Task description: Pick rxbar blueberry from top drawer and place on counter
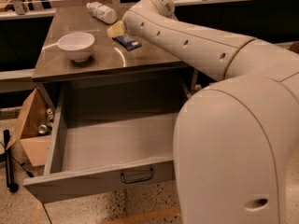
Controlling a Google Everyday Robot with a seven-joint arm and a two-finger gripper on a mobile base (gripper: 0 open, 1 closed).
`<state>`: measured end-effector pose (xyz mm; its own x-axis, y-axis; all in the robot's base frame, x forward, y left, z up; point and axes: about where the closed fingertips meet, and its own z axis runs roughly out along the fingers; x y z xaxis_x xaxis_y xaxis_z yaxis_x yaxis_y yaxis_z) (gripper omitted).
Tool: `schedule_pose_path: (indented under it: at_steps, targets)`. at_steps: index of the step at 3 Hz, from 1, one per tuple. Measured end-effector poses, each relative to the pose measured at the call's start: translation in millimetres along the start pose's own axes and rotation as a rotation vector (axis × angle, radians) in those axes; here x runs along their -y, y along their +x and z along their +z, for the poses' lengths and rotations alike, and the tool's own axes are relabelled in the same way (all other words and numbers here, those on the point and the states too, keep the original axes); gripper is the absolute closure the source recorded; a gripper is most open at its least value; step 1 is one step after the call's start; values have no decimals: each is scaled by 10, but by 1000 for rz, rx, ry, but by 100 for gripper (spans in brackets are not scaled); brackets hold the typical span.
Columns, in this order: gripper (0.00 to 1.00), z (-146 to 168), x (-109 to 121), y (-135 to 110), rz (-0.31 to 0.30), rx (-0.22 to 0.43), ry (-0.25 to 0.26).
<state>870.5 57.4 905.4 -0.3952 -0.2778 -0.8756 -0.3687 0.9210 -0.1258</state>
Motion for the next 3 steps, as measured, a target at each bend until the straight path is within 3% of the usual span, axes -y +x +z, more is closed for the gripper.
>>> schedule_pose_path:
  at_steps: [1,2,3]
  targets:
    - [0,-342,228,-21,10,32,43]
    - [0,-1102,762,155,1,41,198]
    - [0,-1633,1142,340,11,37,341]
